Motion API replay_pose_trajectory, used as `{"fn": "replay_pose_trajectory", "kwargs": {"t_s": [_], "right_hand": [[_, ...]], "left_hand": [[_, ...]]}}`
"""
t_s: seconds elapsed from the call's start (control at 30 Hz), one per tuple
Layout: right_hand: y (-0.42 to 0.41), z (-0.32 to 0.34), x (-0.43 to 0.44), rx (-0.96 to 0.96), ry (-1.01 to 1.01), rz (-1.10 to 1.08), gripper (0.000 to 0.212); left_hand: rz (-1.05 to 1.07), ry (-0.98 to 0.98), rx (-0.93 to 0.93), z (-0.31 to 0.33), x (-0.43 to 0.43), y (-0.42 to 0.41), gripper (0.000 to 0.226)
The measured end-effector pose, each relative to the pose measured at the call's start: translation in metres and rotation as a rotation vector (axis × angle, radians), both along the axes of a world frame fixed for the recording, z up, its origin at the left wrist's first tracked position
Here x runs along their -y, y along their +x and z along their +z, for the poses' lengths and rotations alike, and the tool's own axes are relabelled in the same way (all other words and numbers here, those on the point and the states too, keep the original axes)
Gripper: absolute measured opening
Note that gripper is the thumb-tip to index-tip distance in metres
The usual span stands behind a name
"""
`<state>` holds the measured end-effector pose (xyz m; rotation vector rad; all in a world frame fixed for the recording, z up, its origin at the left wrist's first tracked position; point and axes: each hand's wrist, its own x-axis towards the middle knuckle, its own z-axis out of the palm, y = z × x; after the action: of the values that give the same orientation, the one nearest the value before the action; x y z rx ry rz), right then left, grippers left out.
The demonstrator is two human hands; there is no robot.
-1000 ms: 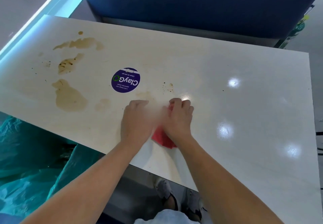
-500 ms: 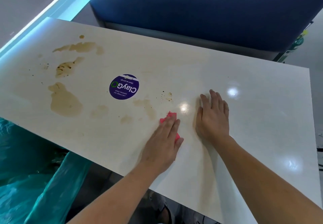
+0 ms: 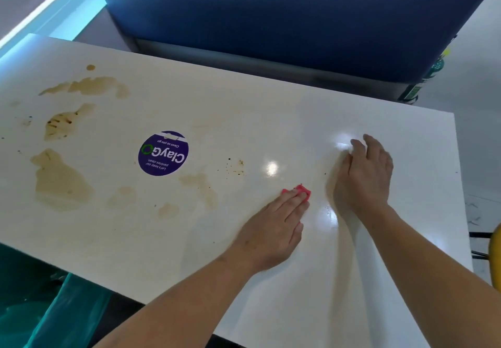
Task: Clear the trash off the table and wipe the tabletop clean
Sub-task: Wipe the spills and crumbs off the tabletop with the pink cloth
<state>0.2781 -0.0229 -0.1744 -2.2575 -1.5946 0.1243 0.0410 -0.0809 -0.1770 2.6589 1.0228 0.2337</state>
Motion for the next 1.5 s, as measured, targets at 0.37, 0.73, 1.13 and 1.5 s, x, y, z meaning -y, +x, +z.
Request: {"fn": "replay_pose_trajectory", "kwargs": {"t_s": [0.37, 0.73, 1.13, 1.5], "right_hand": [[0.020, -0.009, 0.008, -0.452, 0.197, -0.180, 0.040], [0.020, -0.017, 0.010, -0.331, 0.097, -0.155, 0.057], [-0.052, -0.012, -0.002, 0.015, -0.012, 0.179, 0.054], [-0.106, -0.023, -0.003, 0.009, -0.097, 0.251, 0.062]], "left_hand": [[-0.170, 0.077, 0.057, 0.007, -0.037, 0.096, 0.047], [0.279, 0.064, -0.156, -0.004, -0.070, 0.077, 0.059], [0.462, 0.084, -0.339, -0.002, -0.090, -0.022, 0.061], [0.385, 0.076, -0.166, 0.003, -0.061, -0.059, 0.052]]}}
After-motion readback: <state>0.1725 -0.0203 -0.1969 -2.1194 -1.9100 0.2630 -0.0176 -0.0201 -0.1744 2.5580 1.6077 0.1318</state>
